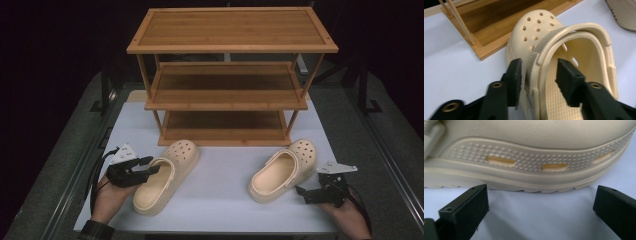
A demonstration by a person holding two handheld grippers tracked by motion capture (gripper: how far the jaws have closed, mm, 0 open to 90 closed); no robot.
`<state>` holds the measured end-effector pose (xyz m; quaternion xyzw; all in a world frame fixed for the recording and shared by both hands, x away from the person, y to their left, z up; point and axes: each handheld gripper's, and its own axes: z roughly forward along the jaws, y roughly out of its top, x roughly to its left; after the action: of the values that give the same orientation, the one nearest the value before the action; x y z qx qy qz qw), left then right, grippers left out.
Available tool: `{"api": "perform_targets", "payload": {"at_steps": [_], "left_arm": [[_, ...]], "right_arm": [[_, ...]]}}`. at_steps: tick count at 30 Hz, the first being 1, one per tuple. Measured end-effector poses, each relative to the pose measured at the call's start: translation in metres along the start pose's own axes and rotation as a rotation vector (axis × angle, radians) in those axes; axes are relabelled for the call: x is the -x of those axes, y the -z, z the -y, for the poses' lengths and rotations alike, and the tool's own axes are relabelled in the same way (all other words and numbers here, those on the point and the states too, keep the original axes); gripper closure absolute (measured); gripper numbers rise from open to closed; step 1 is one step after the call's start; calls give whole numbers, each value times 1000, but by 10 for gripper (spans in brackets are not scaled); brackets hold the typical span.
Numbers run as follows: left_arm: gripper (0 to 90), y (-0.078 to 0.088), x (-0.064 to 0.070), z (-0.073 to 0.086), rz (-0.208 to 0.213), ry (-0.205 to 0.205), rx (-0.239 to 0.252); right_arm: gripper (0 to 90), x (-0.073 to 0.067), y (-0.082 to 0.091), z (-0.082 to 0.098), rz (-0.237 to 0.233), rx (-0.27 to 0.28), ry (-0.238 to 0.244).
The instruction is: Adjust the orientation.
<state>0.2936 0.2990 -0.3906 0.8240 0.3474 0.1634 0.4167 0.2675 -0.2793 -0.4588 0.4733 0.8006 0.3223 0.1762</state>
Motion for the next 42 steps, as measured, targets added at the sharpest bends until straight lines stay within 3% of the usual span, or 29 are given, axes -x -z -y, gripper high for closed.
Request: {"api": "perform_targets", "payload": {"at_steps": [1,3,4,8,9,15,20,21,28,29,34,37,41,42], "left_arm": [[447,2,0,0,-1,5,5],[410,4,-1,1,-1,8,8],[331,5,-2,1,-1,17,11],[227,12,-7,4,4,38,18],[158,15,-9,6,-4,39,11],[18,25,-19,15,-30,62,7],[17,32,-29,24,-58,79,0],[18,34,-35,30,-95,78,-16],[18,39,-56,46,-176,131,-28],[18,37,-62,52,-189,149,-50],[18,25,-68,66,-212,161,-120],[18,19,-70,71,-218,174,-133],[18,12,-69,74,-221,156,-152],[18,7,-69,76,-206,152,-161]], "right_arm": [[0,0,0,0,0,0,0],[0,0,0,0,0,0,0],[0,0,0,0,0,0,0],[0,0,0,0,0,0,0],[0,0,0,0,0,0,0],[0,0,0,0,0,-2,0],[0,0,0,0,0,-3,1],[0,0,0,0,0,-3,0],[0,0,0,0,0,-2,1],[0,0,0,0,0,-1,0],[0,0,0,0,1,-1,1],[0,0,0,0,1,-1,2],[0,0,0,0,2,-3,6],[0,0,0,0,2,-4,4]]}}
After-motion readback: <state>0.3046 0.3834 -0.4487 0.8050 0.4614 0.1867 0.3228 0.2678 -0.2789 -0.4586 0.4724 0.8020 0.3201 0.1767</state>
